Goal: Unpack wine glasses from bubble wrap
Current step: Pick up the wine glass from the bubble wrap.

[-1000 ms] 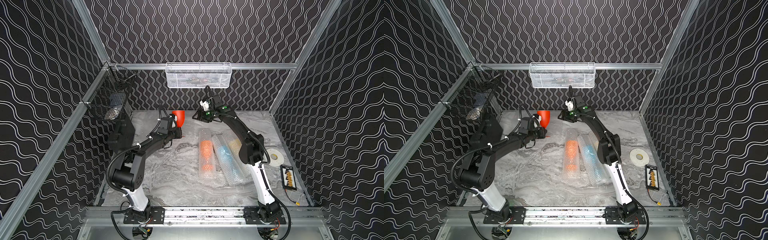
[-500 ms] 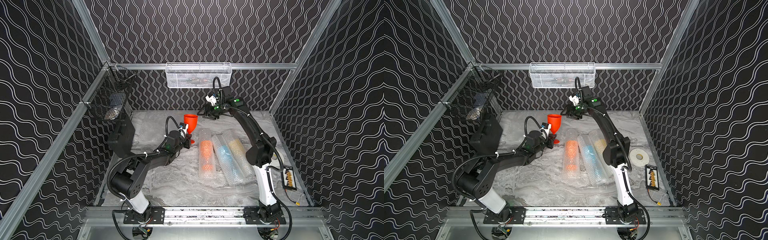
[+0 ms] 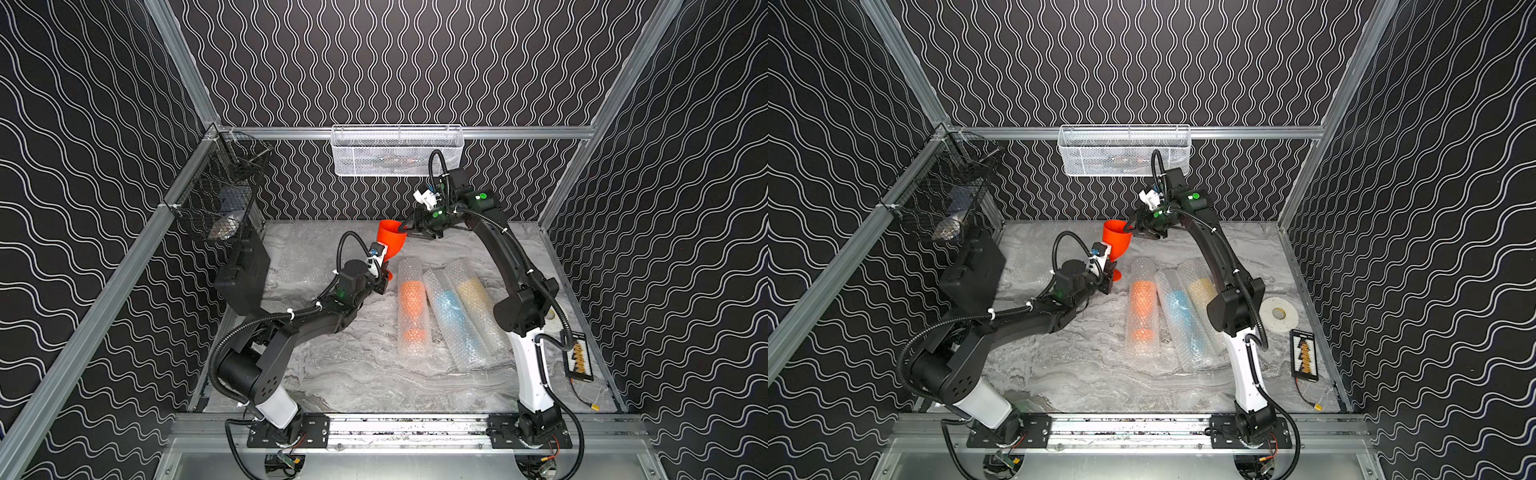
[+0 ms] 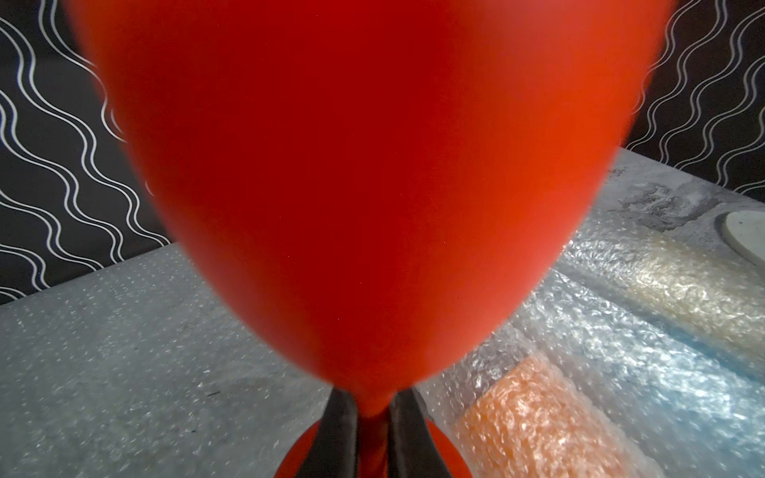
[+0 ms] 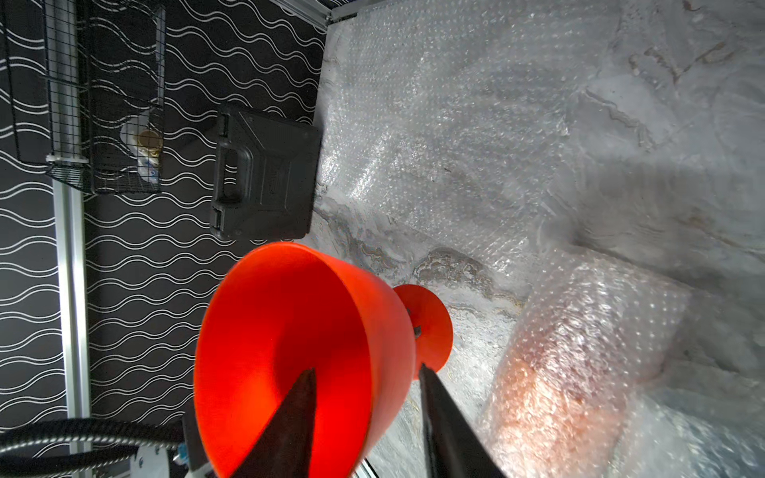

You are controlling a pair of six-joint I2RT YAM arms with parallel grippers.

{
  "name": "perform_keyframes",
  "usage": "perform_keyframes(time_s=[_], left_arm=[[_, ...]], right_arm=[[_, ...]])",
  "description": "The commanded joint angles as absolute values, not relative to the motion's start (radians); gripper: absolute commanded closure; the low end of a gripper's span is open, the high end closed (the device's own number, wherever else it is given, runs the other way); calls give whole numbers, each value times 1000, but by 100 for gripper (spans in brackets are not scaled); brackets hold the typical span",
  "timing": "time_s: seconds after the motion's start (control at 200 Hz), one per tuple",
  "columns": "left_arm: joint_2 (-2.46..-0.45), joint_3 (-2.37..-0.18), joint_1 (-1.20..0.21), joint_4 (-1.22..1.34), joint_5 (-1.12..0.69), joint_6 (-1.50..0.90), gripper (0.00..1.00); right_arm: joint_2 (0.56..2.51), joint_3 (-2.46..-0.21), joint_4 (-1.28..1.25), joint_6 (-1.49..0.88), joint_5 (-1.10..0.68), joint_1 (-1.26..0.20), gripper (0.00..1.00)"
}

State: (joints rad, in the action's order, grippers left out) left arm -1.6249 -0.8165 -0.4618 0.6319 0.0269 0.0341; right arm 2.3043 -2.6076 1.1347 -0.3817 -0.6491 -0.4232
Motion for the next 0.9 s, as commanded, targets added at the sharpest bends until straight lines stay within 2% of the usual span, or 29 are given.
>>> perform_keyframes(time_s=[0.0, 0.22, 0.28, 0.345, 0.415, 0.505, 0.586, 0.711, 0.891], left_arm=[[-1626, -842, -471, 649, 59, 99, 100], [-1650, -885, -481, 596, 95, 124, 100], [-1654, -898, -483, 576, 95, 123, 100], [-1659, -902, -482, 578, 99, 116, 83], [-1664, -911, -483, 564, 101, 106, 69], [-1644, -906, -483, 542, 117, 93, 46], [-1615, -880, -483, 554, 142, 63, 32], [-1572, -861, -483, 530, 116, 7, 24], [-1536, -850, -484, 479, 173, -110, 22]], right_arm=[[2302, -2612, 1204, -349, -626, -425, 67], [2292, -2598, 1209, -340, -623, -424, 87], [2294, -2608, 1206, -345, -623, -423, 90], [2294, -2614, 1203, -348, -622, -422, 95], [2280, -2584, 1177, -354, -615, -420, 98], [2283, -2582, 1169, -356, -594, -417, 99], [2283, -2578, 1174, -350, -538, -416, 100], [2280, -2555, 1138, -365, -478, -405, 100], [2289, -2575, 1117, -357, -287, -402, 100]])
